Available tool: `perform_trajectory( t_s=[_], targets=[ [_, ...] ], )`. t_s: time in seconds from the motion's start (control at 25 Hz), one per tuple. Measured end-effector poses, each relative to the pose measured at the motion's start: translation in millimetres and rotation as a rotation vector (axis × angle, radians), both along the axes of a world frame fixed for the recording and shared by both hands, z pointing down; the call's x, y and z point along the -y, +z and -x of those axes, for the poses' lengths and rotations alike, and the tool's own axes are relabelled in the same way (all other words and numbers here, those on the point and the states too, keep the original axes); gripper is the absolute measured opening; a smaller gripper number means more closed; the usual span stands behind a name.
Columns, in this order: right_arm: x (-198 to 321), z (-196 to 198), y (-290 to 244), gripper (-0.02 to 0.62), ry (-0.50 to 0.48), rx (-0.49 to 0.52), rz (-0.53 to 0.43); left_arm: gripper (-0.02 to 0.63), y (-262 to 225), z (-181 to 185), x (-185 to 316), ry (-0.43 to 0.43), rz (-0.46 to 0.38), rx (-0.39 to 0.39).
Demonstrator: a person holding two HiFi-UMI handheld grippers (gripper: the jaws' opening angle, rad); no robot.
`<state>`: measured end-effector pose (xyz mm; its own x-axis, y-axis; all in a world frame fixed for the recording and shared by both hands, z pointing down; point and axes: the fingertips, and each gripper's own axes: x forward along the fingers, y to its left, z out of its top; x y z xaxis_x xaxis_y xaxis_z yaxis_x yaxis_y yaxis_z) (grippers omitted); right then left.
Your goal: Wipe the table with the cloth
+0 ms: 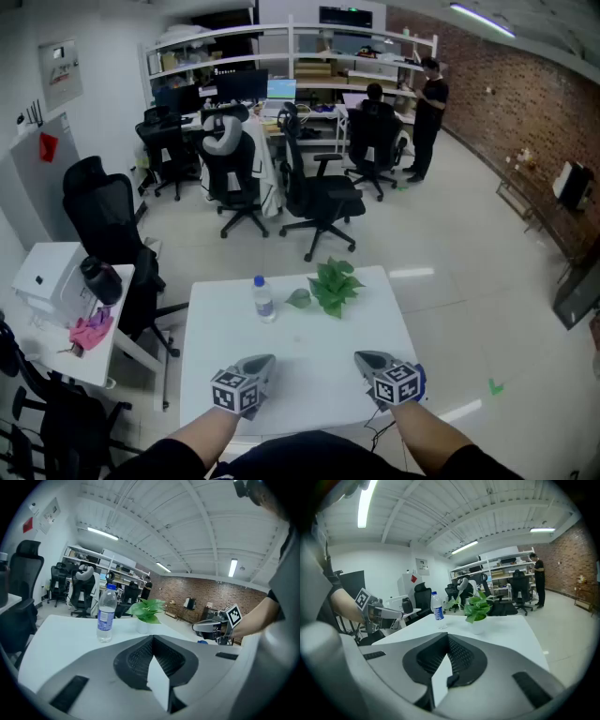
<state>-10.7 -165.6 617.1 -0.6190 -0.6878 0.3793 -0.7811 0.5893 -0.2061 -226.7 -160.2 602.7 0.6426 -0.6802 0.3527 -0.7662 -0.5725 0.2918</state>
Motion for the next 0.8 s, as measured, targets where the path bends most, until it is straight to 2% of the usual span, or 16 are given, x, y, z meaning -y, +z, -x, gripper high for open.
perform_trajectory(
  t_s=[0.16,0.28,0.48,0.64,0.8],
  targets=[
    [3.1,-36.6,-11.7,0.012,0.036,0.009,-0.028,0.000,-4.2,-43.5,12.6,0.059,-0.013,-0.003],
    [-4.4,-77.2,-17.2,0.012,0.089,0.009,-0.041,0.000,-5.0,-89.6,18.9,0.134,-0.025,-0.002],
    [-30.7,-165.0,-17.9,0.012,0.216,-0.001,-0.055,0.000,2.1,-181.5,18.8,0.292,-0.036,0.013],
    [-52.3,-242.9,-6.1,0.012,0.333,0.003,-0.030,0.000,14.9,-252.2,17.6,0.382,-0.026,0.038],
    [-74.1,-300.7,2.2,0.012,0.391,0.004,-0.011,0.000,28.8,-322.5,10.2,0.473,-0.023,0.080]
  ],
)
